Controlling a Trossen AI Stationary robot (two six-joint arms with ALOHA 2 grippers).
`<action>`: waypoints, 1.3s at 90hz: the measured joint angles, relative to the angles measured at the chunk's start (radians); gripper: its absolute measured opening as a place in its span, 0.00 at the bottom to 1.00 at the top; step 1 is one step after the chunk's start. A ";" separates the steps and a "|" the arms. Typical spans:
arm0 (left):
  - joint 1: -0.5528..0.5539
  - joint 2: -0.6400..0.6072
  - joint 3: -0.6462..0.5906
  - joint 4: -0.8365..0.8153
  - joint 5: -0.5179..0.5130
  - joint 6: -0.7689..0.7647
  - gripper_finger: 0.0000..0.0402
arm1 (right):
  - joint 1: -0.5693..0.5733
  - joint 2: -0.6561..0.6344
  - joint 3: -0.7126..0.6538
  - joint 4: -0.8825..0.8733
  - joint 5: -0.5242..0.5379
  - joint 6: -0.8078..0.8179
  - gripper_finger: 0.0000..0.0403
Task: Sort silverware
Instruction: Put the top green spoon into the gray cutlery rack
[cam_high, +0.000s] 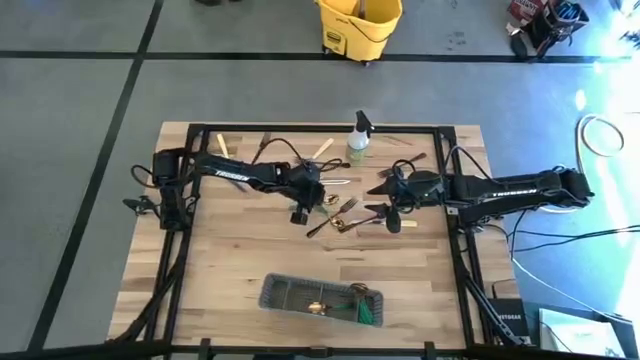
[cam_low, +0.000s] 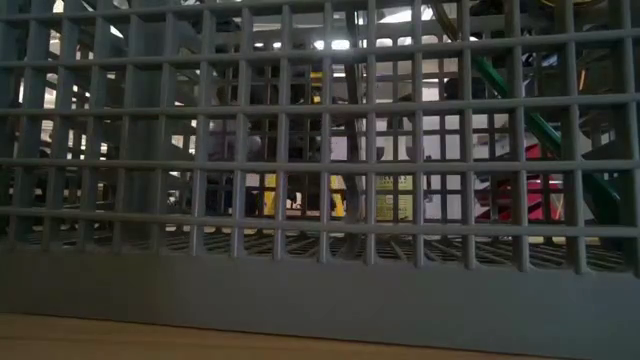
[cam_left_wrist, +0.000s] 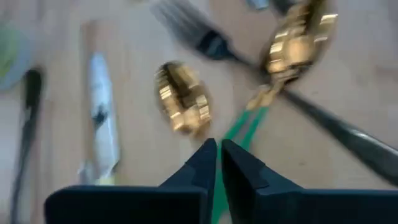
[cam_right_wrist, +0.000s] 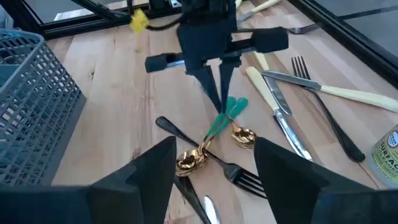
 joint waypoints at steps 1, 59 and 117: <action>0.000 0.000 0.000 -0.002 -0.006 -0.004 0.04 | 0.000 0.000 0.000 0.000 0.000 0.000 0.50; -0.047 0.017 -0.037 0.023 -0.164 -0.369 0.53 | 0.000 0.000 0.000 -0.006 -0.026 0.000 0.50; -0.024 0.045 -0.039 0.052 -0.098 -0.412 0.34 | 0.000 0.000 0.000 -0.004 -0.025 0.000 0.50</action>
